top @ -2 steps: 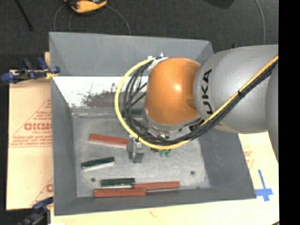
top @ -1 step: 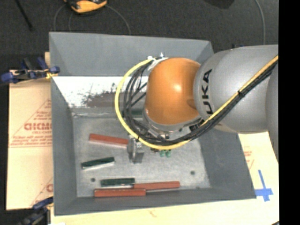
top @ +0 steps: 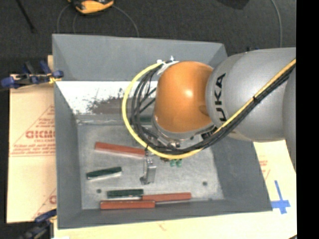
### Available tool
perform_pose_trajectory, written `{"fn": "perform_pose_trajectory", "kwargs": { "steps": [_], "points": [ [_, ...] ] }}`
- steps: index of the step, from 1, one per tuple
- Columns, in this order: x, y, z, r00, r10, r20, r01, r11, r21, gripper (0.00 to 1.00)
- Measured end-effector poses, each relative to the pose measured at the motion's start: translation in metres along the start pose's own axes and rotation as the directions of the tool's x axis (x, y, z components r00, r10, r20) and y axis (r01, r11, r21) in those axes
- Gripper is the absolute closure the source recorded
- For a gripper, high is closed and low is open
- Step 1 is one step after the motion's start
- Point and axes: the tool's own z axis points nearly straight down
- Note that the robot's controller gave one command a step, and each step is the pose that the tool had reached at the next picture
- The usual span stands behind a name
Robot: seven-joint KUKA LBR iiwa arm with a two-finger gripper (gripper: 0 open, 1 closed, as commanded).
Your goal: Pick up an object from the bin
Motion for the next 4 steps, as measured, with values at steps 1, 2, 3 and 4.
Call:
{"fn": "perform_pose_trajectory", "kwargs": {
  "steps": [1, 2, 3, 4],
  "points": [
    [0.0, 0.0, 0.0, 1.0, 0.0, 0.0, 0.0, 1.0, 0.0, 0.0],
    [-0.008, -0.001, 0.05, 0.998, 0.056, 0.007, -0.056, 0.998, -0.003, 0.0],
    [0.006, -0.023, 0.104, 0.978, 0.21, 0.002, -0.21, 0.978, -0.003, 0.0],
    [0.015, 0.007, 0.126, 0.966, 0.26, 0.005, -0.26, 0.966, 0.001, 0.0]
  ]
}}
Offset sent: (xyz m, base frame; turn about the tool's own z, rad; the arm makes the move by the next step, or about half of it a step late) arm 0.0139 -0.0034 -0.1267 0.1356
